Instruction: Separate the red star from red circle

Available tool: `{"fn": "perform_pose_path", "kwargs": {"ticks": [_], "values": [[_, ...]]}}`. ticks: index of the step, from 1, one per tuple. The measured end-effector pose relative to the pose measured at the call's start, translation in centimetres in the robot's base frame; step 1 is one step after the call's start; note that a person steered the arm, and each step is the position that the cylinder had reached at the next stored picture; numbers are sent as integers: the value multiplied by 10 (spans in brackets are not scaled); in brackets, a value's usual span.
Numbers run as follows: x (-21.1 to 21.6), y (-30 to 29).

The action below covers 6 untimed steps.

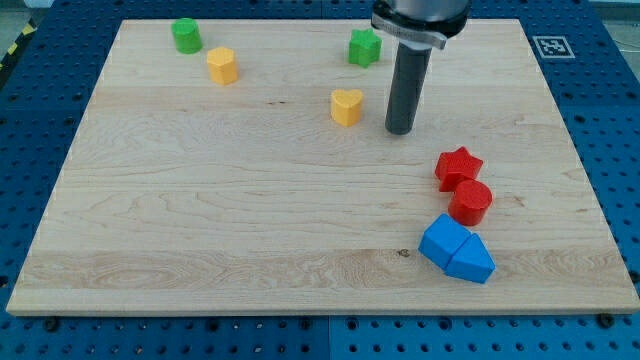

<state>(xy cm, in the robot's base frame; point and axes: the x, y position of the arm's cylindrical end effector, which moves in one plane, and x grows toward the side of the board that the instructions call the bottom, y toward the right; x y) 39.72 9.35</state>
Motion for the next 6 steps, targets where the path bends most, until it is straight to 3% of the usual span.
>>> {"fn": "perform_pose_path", "kwargs": {"ticks": [3,5,6], "values": [[-17,-93],[39,-56],[16,4]]}}
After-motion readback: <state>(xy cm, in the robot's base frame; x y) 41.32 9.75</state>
